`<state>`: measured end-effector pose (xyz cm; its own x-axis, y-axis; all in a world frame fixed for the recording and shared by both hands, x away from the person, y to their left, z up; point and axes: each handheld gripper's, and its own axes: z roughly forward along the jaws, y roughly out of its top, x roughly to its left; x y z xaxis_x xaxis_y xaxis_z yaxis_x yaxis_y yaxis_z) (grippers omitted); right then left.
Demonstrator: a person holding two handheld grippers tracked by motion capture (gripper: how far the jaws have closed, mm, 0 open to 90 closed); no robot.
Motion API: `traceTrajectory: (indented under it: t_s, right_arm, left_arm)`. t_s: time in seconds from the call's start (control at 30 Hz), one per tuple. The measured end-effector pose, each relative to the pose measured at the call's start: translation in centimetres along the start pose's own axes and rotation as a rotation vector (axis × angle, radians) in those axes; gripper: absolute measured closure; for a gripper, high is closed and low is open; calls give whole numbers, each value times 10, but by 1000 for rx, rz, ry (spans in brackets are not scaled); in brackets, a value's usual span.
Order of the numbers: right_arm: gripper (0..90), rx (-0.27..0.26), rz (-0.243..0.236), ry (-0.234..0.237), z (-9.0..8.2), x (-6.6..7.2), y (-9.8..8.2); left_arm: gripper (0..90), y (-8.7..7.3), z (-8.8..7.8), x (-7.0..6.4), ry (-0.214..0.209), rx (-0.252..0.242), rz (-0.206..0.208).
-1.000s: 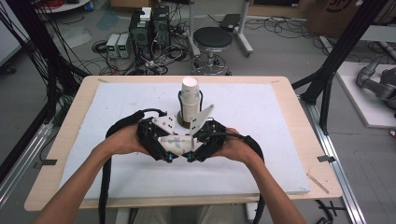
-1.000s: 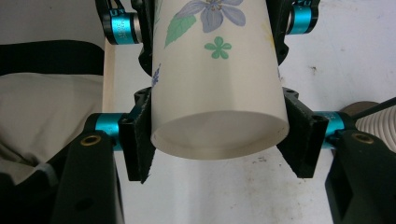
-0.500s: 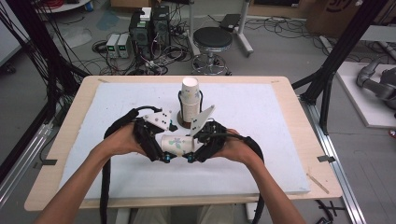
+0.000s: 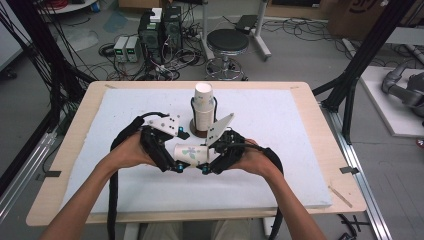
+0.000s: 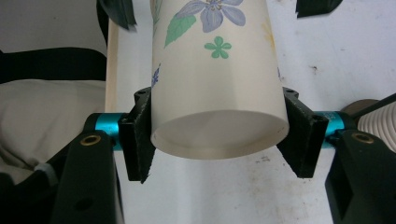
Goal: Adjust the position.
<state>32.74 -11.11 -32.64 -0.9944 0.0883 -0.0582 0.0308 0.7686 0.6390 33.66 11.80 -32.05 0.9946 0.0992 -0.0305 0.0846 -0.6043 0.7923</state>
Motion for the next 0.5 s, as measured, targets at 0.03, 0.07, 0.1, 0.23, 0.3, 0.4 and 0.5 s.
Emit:
traceTrajectory:
  t_s: [0.03,0.07,0.1,0.23,0.3,0.4,0.5]
  right_arm:
    - [375,-8,2,-2,0,0,-1]
    - [375,-16,5,-2,-1,0,-2]
    - [375,-16,5,-2,-1,0,-2]
    - [375,-35,16,-4,-2,-1,-5]
    - [375,-48,22,-2,-3,-1,-7]
    - [375,-68,34,-8,-3,-1,-10]
    - [375,-86,42,-9,-3,-2,-13]
  left_arm:
    - [67,-2,-1,0,2,-11,-5]
    - [67,-5,-2,0,6,-18,-8]
    - [67,-5,-2,0,6,-18,-8]
    - [67,-13,-6,-2,26,-63,-34]
    - [67,-16,-9,-3,34,-88,-43]
    - [67,-24,-10,-4,41,-124,-61]
    - [67,-29,-10,-6,52,-144,-72]
